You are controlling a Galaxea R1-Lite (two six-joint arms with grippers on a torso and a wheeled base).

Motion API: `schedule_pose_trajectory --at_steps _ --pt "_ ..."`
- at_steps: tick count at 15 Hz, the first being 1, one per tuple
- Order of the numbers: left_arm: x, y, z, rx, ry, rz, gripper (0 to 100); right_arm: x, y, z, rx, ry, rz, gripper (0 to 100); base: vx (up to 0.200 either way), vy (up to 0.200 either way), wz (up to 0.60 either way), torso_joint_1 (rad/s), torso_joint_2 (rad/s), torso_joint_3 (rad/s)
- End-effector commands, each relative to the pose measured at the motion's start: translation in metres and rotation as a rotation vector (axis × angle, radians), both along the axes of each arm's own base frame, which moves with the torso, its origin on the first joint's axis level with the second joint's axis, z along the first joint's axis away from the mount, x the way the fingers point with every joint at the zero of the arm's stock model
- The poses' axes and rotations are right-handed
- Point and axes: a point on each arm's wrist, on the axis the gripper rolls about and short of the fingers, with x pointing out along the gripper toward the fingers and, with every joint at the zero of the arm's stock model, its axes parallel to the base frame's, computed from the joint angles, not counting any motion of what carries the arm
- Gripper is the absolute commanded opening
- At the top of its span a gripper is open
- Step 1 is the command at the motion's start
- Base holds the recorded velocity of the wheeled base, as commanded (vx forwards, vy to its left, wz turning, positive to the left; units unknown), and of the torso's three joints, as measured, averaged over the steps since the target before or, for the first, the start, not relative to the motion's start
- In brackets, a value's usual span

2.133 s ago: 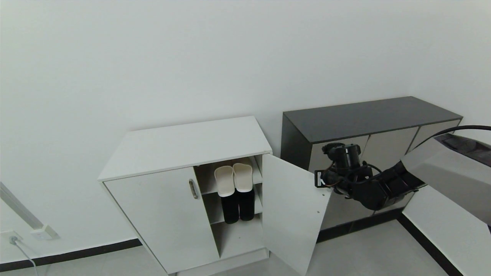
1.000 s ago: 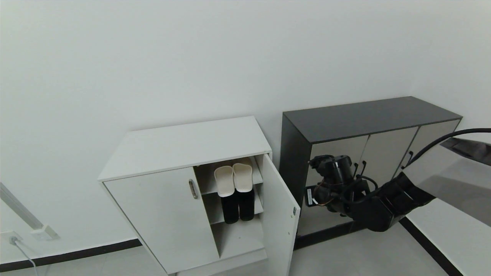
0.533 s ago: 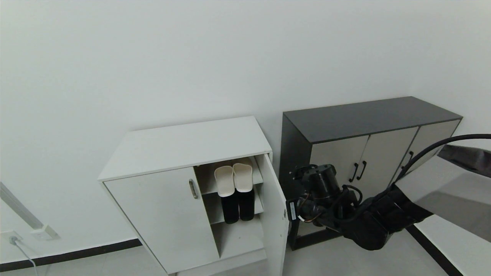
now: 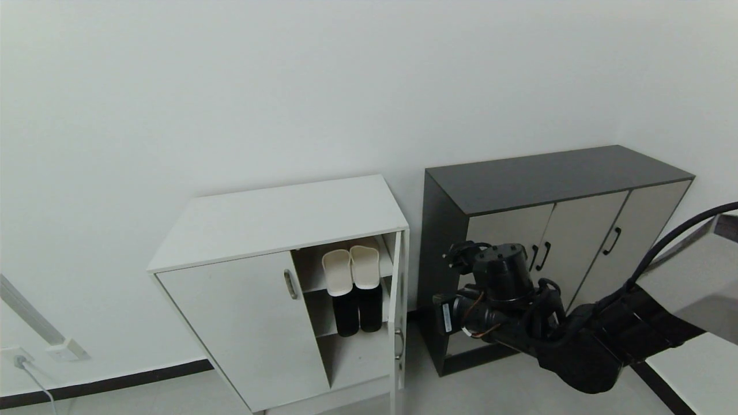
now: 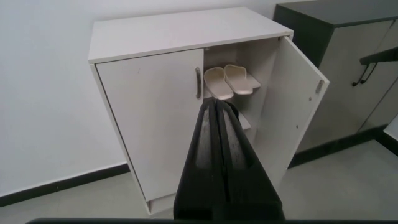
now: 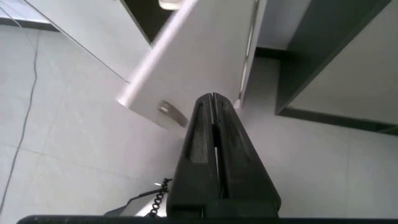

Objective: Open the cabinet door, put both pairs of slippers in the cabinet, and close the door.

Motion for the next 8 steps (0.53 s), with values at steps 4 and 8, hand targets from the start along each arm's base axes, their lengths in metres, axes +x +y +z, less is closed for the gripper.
schedule_pose_trajectory --at_steps 4,8 --pt "0.0001 0.0 0.0 0.0 0.001 0.0 0 -0.0034 -0.002 -0.001 0.002 0.01 0.018 0 0.0 0.0 0.6 0.0 0.0 0.004" --pt "0.0001 0.0 0.0 0.0 0.001 0.0 0 -0.0076 -0.0058 -0.0042 -0.006 0.021 0.056 0 0.0 0.0 0.3 -0.001 0.0 0.001"
